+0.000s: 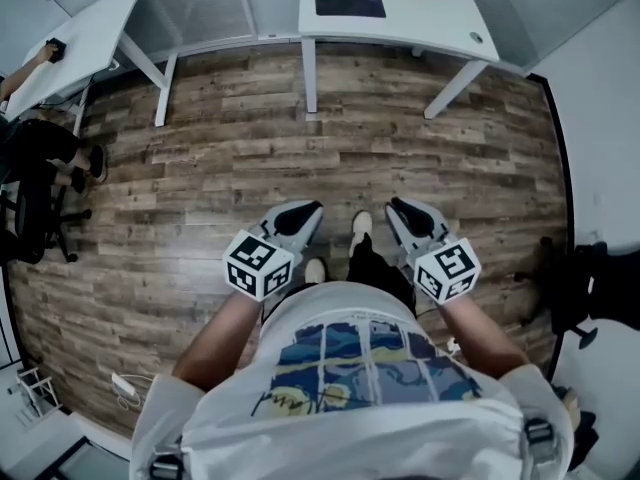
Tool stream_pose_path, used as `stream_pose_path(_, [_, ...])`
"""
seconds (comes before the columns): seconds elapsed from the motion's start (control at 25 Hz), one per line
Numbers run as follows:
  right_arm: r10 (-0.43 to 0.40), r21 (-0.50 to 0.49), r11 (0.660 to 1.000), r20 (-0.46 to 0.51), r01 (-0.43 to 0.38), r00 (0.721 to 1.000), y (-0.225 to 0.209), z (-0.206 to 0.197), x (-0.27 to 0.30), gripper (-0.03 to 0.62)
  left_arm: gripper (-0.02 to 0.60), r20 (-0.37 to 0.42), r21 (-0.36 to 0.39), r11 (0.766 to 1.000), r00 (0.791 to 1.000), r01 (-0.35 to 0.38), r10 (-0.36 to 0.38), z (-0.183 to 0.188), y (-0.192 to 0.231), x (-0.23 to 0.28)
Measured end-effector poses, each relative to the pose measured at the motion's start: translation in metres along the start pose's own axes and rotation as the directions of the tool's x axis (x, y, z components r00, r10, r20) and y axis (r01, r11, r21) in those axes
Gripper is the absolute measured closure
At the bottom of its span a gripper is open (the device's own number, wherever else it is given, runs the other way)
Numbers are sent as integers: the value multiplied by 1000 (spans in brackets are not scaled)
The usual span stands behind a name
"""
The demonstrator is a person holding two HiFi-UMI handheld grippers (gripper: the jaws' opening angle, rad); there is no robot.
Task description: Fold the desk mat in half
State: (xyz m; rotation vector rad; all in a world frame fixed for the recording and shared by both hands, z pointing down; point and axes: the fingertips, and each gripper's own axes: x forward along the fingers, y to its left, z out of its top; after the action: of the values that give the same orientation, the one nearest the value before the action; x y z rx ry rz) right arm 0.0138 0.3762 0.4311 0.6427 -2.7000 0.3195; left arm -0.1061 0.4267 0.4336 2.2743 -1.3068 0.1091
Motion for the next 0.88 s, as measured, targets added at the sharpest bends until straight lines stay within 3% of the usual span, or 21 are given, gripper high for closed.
stream_pose_path(0.24, [30,-12,999,5,-30,1000,-75,17,45,530,526,-16,-2,999,998,-53,53,31,50,69])
stream_pose_path(0.56, [86,-67,994,5,-85,996,-208,70,93,526,509,4,-55,986,988,-157,157,101,117,183])
stream_pose_path(0.88, [98,-74,992,-15,-99,995,-323,77,117,523,506,12,-104,967,972,-233,236,142,181,292])
